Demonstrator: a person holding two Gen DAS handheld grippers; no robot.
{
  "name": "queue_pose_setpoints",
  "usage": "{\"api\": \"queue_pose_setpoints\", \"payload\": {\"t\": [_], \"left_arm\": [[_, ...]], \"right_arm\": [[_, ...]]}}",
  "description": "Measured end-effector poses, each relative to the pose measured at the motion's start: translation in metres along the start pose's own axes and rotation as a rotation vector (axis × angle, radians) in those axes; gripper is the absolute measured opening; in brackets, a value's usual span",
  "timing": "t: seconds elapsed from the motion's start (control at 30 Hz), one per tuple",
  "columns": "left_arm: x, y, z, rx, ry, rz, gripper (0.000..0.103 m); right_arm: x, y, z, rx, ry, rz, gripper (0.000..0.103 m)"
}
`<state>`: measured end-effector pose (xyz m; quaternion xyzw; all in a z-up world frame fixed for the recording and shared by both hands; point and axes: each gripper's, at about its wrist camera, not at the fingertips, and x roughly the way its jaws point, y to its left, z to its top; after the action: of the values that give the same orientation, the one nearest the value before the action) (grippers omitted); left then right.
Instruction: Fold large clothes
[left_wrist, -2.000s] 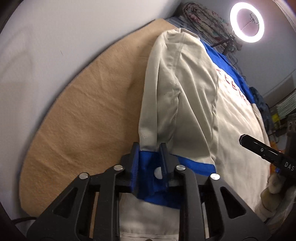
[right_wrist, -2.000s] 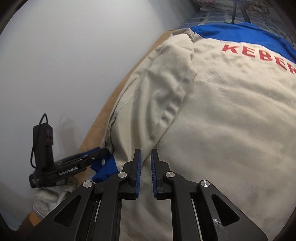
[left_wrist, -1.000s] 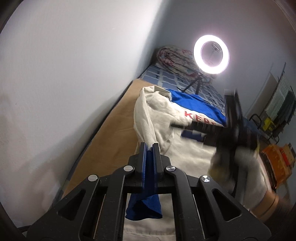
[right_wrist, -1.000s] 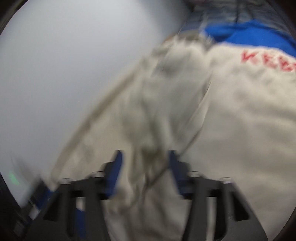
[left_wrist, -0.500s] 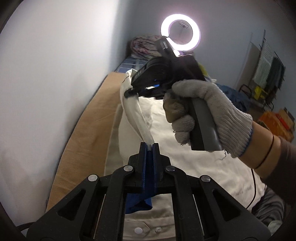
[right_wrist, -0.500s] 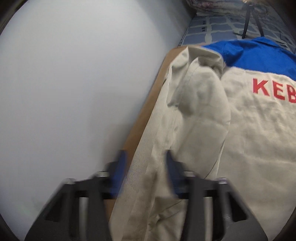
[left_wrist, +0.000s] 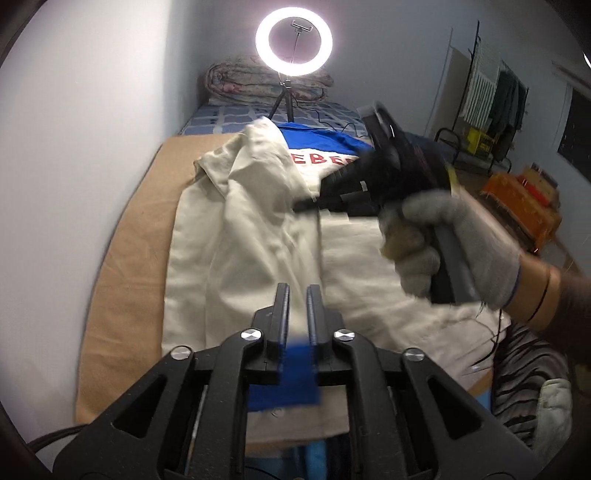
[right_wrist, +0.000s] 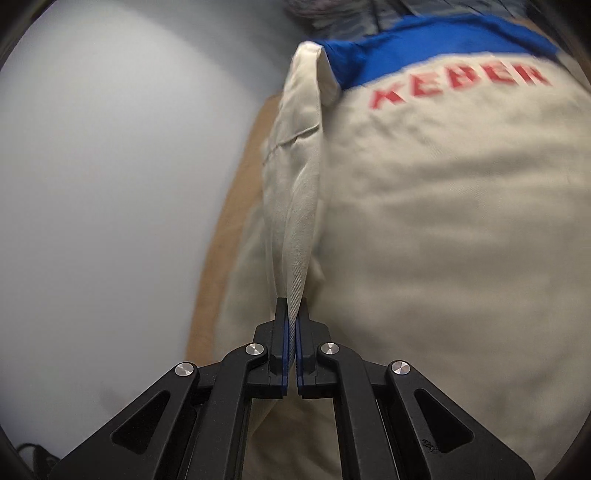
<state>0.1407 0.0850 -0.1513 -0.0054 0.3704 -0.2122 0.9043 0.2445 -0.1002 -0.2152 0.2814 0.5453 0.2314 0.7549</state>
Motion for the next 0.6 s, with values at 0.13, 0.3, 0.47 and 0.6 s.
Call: {"api": "queue_pose_setpoints", "payload": {"t": [0.13,0.3,0.47,0.6], "left_arm": [[-0.014,0.027,-0.004,-0.119,-0.023,-0.012,0.046],[0.008,0.073,-0.011,-0.35,0.047,-0.045,0.046],[0.043,0.088,-0.025,-0.443,0.153,-0.049,0.046],[0.059,0.098,-0.034,-0.515,0.192,-0.048,0.046]], "right_arm": [[0.007,-0.038,-0.024,0.08,0.047,-0.018,0.003],[0.015,-0.053,-0.035,0.102,0.107,-0.021,0.008],[0.006,-0.047,-0.042,0.065,0.115,0.008,0.008],[0.008,-0.044,-0.048,0.063,0.145,0.038,0.023]]}}
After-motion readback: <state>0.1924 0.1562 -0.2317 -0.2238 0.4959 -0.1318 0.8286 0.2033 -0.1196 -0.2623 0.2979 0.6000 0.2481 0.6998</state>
